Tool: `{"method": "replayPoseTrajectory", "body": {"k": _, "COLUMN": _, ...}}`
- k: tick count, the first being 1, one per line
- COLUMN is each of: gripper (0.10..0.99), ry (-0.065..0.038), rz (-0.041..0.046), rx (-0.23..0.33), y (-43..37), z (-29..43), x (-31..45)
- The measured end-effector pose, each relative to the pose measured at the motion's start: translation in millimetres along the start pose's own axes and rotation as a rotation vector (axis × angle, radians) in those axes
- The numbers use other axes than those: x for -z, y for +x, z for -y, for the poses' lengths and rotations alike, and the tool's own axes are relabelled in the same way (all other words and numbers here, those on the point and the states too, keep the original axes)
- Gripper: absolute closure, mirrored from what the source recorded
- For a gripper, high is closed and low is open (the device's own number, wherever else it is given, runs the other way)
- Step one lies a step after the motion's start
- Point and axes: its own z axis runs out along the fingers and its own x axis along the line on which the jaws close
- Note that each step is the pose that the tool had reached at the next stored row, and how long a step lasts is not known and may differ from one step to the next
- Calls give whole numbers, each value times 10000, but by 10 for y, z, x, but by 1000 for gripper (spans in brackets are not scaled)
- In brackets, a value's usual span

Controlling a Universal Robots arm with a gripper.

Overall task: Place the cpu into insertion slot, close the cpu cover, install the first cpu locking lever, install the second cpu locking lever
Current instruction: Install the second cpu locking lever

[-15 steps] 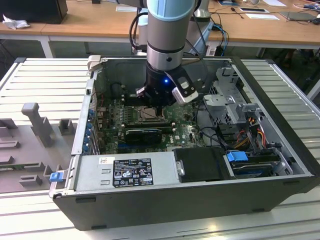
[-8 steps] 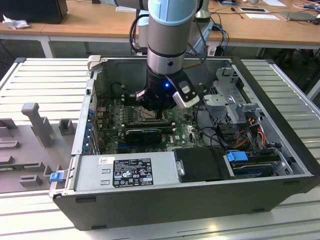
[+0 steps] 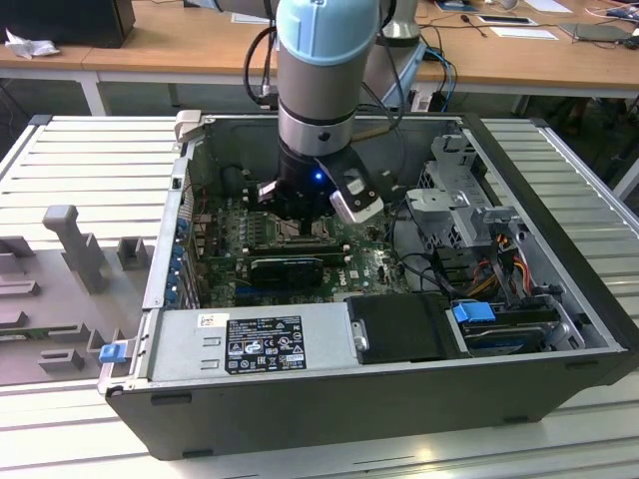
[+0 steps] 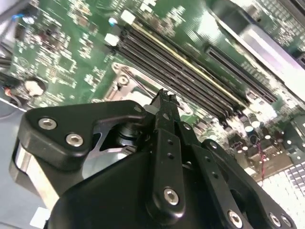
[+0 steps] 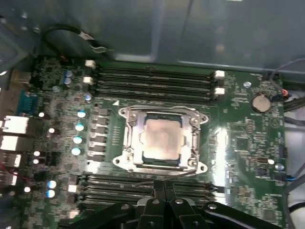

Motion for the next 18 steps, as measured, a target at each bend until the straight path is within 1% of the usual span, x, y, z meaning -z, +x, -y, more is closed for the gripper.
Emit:
{"method": "replayPoseTrajectory", "body": {"k": 3, "gripper": 980, "ry": -71, "rz": 5, "rx": 0, "y": 87, "z": -6, "x": -3}}
{"method": "replayPoseTrajectory", "body": {"k": 5, "gripper": 980, "ry": -100, "rz": 9, "rx": 0, "y": 139, "z": -9, "x": -10}}
{"method": "replayPoseTrajectory", "body": {"k": 7, "gripper": 980, "ry": -105, "rz": 9, "rx": -2, "y": 160, "z": -5, "x": -33}}
{"method": "replayPoseTrajectory", "body": {"k": 11, "gripper": 980, "ry": -114, "rz": 9, "rx": -1, "y": 168, "z": 8, "x": -102}}
{"method": "replayPoseTrajectory", "body": {"k": 13, "gripper": 980, "ry": -177, "rz": 12, "rx": -1, "y": 197, "z": 10, "x": -111}}
{"method": "replayPoseTrajectory", "body": {"k": 14, "gripper": 980, "ry": -211, "rz": 15, "rx": 1, "y": 240, "z": 20, "x": -113}}
{"method": "replayPoseTrajectory", "body": {"k": 16, "gripper": 980, "ry": -271, "rz": 18, "rx": 3, "y": 263, "z": 29, "x": -161}}
{"method": "replayPoseTrajectory", "body": {"k": 17, "gripper": 980, "ry": -284, "rz": 20, "rx": 4, "y": 266, "z": 35, "x": -189}}
{"method": "replayPoseTrajectory", "body": {"k": 18, "gripper": 980, "ry": -302, "rz": 21, "rx": 5, "y": 271, "z": 46, "x": -249}}
